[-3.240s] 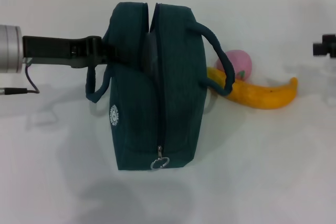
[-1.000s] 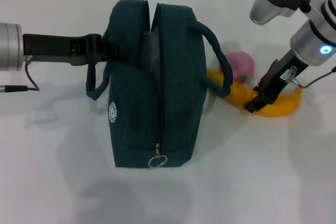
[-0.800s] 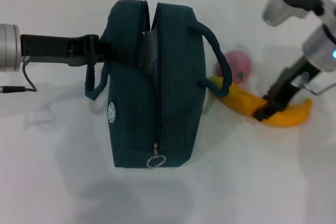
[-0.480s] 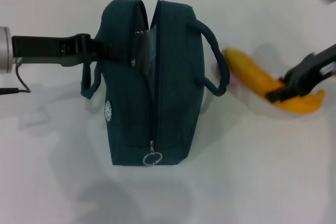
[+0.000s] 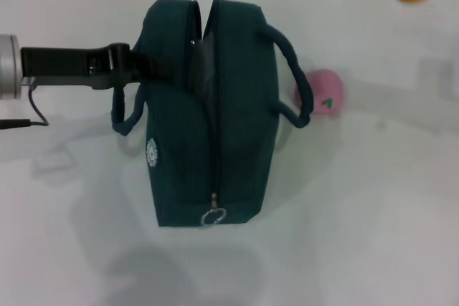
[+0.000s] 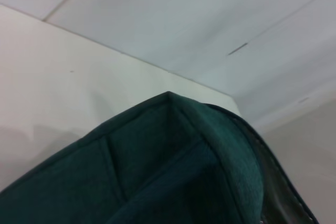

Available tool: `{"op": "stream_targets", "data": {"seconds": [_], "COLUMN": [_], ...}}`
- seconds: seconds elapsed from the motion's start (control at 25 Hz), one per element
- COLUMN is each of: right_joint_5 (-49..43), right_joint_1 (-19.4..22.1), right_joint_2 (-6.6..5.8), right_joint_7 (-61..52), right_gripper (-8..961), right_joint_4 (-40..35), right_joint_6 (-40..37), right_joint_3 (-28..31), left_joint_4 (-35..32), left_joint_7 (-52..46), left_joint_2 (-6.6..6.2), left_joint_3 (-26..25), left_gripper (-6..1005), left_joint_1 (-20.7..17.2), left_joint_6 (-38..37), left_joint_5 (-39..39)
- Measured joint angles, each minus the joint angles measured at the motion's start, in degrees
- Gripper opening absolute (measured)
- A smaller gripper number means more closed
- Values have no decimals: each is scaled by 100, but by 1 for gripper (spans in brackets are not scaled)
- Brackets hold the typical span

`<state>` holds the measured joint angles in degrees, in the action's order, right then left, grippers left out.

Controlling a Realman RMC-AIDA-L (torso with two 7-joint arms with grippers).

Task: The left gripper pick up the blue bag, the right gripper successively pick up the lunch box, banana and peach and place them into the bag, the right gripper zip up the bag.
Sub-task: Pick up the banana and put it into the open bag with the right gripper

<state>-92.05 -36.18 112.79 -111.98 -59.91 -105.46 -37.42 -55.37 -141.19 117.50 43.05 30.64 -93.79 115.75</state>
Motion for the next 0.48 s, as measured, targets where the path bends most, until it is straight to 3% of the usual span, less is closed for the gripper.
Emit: {"op": "stream_targets", "data": {"seconds": [0.24,0.32,0.48], "right_joint_5": [781,786,797], "right_joint_1": [-500,-798,-1089], "right_joint_2": [231,262,291], "right_joint_7": [1382,1874,2391], "right_gripper": [422,422,421], "right_joint_4": [1963,2774,3615], "right_joint_6": [229,319,523], "right_joint_3": [-175,-269,-526], "left_joint_4": [-18,-21,-5], "left_joint_7": [-3,1,23], "left_joint_2": [34,49,86], "left_joint_3": [44,46,46], "left_gripper": [31,31,31], "left_joint_1": [14,22,33], "left_joint_6": [-87,-94,-96], "left_joint_5": [-216,-222,-225]}}
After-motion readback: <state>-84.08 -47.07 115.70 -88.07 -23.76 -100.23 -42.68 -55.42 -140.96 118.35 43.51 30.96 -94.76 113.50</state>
